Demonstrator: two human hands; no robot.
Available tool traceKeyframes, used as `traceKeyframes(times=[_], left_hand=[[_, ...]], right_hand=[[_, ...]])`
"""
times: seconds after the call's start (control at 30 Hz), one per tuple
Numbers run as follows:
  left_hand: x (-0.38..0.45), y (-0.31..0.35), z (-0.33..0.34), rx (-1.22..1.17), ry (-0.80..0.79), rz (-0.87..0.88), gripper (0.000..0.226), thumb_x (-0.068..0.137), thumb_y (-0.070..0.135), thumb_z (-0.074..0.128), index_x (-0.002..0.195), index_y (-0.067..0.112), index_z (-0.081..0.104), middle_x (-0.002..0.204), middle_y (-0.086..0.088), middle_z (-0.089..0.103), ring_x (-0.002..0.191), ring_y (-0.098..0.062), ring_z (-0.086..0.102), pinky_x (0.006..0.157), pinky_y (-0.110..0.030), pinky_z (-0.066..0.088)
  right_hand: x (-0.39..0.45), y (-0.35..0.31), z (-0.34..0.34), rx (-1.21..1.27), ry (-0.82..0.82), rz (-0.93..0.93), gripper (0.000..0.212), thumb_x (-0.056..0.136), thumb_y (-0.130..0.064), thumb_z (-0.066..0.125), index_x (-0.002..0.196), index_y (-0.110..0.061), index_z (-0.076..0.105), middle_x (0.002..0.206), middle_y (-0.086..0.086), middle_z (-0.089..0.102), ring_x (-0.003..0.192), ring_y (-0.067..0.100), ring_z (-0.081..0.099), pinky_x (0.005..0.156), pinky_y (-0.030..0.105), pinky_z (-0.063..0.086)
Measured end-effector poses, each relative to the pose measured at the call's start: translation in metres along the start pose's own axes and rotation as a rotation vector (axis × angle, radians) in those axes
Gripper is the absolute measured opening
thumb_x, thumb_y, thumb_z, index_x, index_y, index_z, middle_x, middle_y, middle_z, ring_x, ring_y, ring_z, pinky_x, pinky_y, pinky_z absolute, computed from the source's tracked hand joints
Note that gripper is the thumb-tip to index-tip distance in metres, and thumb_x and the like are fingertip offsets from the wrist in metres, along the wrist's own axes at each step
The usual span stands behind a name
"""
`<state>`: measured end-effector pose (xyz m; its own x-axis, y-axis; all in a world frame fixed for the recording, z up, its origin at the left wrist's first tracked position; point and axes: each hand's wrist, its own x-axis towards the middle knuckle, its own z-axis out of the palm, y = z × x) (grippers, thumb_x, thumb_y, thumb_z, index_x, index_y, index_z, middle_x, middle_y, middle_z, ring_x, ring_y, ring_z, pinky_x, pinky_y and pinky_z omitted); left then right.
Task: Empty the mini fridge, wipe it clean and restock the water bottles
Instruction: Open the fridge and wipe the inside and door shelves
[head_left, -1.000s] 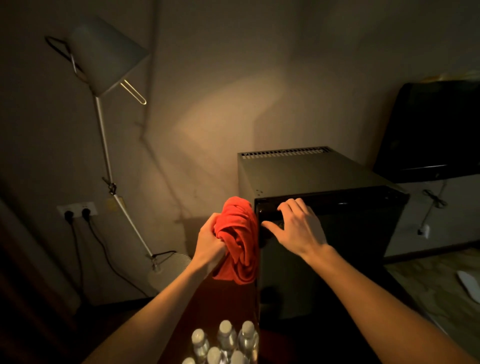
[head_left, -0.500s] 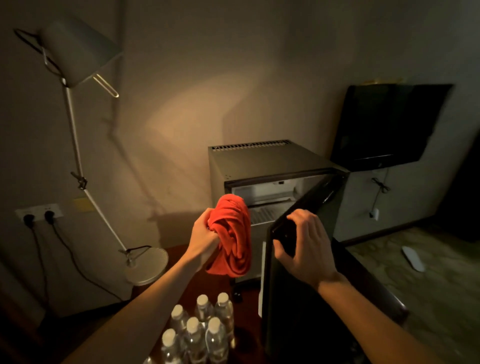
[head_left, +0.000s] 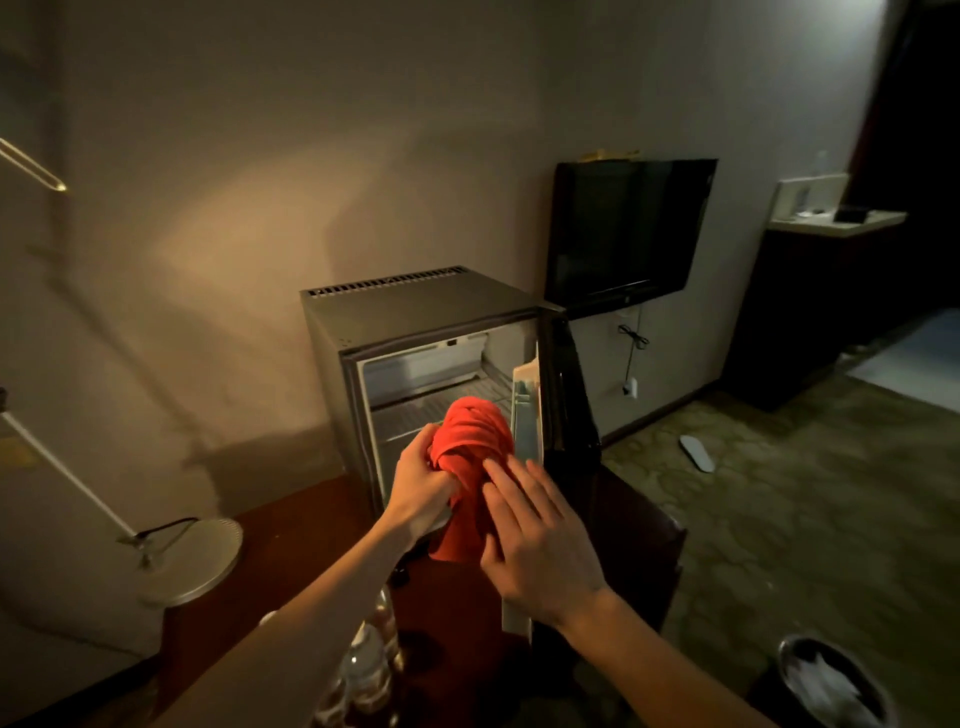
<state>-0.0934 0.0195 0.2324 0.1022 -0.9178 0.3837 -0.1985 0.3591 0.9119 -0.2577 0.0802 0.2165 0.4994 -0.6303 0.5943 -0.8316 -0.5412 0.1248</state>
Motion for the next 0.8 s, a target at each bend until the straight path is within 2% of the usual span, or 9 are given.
traceKeyframes(times=[0.07,0.17,0.27,0.4,0.47,0.57,0.67,0.8], left_hand=[[0.000,-0.009,-0.001,0.061,0.010,-0.012,0.028,0.065,0.018,0.064,0.093,0.021,0.065,0.083,0.006,0.071,0.078,-0.008,0.062,0.078,-0.036,0.052],[-0.003,-0.019,0.001,0.142,-0.012,-0.012,0.029,0.067,0.024,0.063,0.096,0.025,0.064,0.087,-0.002,0.071,0.082,-0.019,0.064,0.080,-0.050,0.053],[-0.007,-0.018,0.012,0.162,-0.013,-0.014,0.024,0.066,0.024,0.062,0.090,0.022,0.062,0.080,-0.003,0.068,0.074,-0.010,0.057,0.073,-0.045,0.051],[-0.010,-0.017,0.023,0.162,-0.022,-0.021,0.021,0.066,0.019,0.062,0.087,0.022,0.061,0.076,-0.001,0.066,0.070,-0.005,0.055,0.069,-0.036,0.049],[-0.010,-0.021,0.026,0.167,-0.035,-0.030,0.022,0.064,0.020,0.064,0.086,0.022,0.062,0.074,-0.002,0.065,0.068,-0.005,0.053,0.066,-0.032,0.048],[-0.010,-0.024,0.027,0.185,-0.028,-0.031,0.025,0.062,0.020,0.065,0.087,0.019,0.063,0.072,-0.003,0.066,0.065,-0.003,0.051,0.062,-0.024,0.044],[-0.008,-0.029,0.026,0.197,-0.038,-0.027,0.028,0.066,0.012,0.069,0.091,0.021,0.064,0.074,0.004,0.068,0.065,0.001,0.054,0.063,-0.020,0.045],[-0.007,-0.035,0.025,0.229,-0.017,-0.018,0.033,0.068,-0.005,0.069,0.091,0.018,0.064,0.073,0.005,0.067,0.063,0.005,0.053,0.060,-0.012,0.041]], right_hand=[[-0.012,0.006,0.002,-0.052,-0.111,0.057,0.068,0.081,-0.035,0.050,0.140,-0.003,0.047,0.153,0.017,0.033,0.145,0.031,0.027,0.116,0.044,0.025],[-0.030,0.018,0.001,-0.103,-0.166,0.116,0.071,0.082,-0.037,0.050,0.146,-0.008,0.040,0.154,0.021,0.029,0.147,0.034,0.019,0.117,0.046,0.020],[-0.044,0.028,-0.001,-0.123,-0.168,0.168,0.074,0.084,-0.038,0.051,0.152,-0.018,0.028,0.155,0.020,0.026,0.146,0.039,0.016,0.118,0.049,0.015],[-0.055,0.034,0.000,-0.134,-0.207,0.290,0.076,0.087,-0.044,0.047,0.155,-0.029,0.015,0.159,0.020,0.015,0.147,0.043,0.005,0.117,0.055,0.014],[-0.057,0.035,0.001,-0.130,-0.227,0.355,0.070,0.088,-0.048,0.042,0.153,-0.033,0.020,0.160,0.018,0.011,0.146,0.044,0.002,0.115,0.059,0.015],[-0.052,0.034,0.004,-0.133,-0.239,0.384,0.059,0.089,-0.053,0.040,0.145,-0.032,0.039,0.160,0.017,0.014,0.146,0.044,0.002,0.113,0.064,0.014],[-0.046,0.027,0.012,-0.091,-0.215,0.381,0.051,0.091,-0.055,0.038,0.132,-0.030,0.053,0.160,0.014,0.017,0.148,0.040,0.005,0.114,0.061,0.012],[-0.038,0.023,0.025,-0.017,-0.154,0.385,0.045,0.091,-0.058,0.038,0.117,-0.028,0.060,0.157,0.009,0.027,0.148,0.034,0.014,0.116,0.054,0.009]])
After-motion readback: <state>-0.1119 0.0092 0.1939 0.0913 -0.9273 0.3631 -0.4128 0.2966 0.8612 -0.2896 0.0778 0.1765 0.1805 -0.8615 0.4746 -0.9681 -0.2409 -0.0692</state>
